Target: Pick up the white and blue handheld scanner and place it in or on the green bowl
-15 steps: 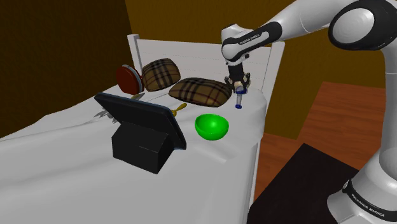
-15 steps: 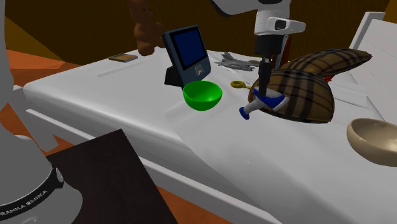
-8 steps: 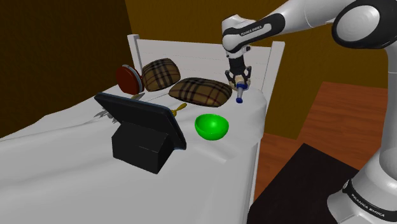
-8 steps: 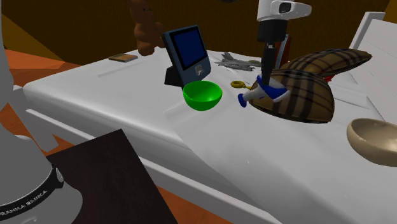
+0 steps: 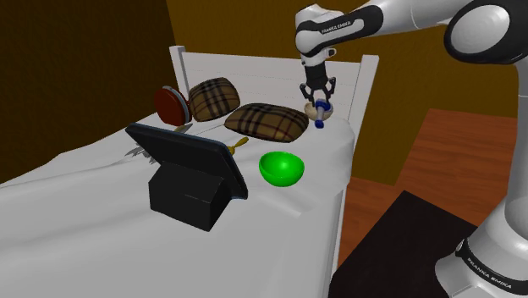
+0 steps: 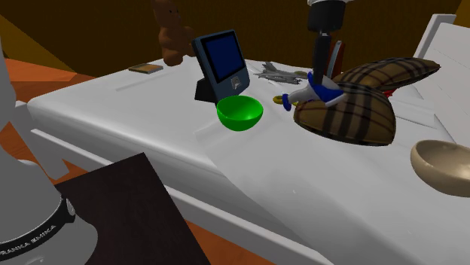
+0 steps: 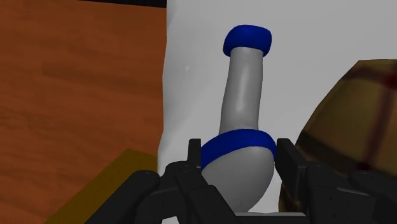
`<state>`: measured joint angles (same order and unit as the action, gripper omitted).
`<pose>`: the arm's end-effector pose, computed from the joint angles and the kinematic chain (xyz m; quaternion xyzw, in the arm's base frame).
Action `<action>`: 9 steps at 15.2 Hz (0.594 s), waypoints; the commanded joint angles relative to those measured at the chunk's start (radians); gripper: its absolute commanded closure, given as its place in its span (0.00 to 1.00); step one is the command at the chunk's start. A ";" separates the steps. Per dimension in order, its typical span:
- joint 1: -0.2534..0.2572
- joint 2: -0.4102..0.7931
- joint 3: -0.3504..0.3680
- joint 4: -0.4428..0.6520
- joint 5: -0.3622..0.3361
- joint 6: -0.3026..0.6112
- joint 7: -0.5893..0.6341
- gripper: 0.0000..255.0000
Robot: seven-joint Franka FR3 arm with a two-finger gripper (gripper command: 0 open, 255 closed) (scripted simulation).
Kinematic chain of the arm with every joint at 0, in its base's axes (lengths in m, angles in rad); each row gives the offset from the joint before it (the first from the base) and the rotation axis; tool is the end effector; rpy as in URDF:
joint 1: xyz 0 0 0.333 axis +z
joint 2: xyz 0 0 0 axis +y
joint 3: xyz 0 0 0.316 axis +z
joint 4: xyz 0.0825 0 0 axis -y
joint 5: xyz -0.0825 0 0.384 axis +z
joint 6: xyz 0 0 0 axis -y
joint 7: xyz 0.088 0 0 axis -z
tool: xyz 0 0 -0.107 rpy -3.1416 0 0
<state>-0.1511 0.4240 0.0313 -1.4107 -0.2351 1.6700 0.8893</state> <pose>0.6594 -0.1057 0.4490 0.8769 -0.4610 -0.0348 0.1315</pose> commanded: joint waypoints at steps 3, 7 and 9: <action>0.002 -0.005 0.000 0.049 0.001 -0.053 -0.011 1.00; 0.029 -0.031 0.013 0.043 0.004 -0.081 0.023 1.00; 0.055 -0.053 0.027 0.021 0.007 -0.090 0.062 1.00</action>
<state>-0.1120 0.3723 0.0505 -1.3908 -0.2294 1.5877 0.9282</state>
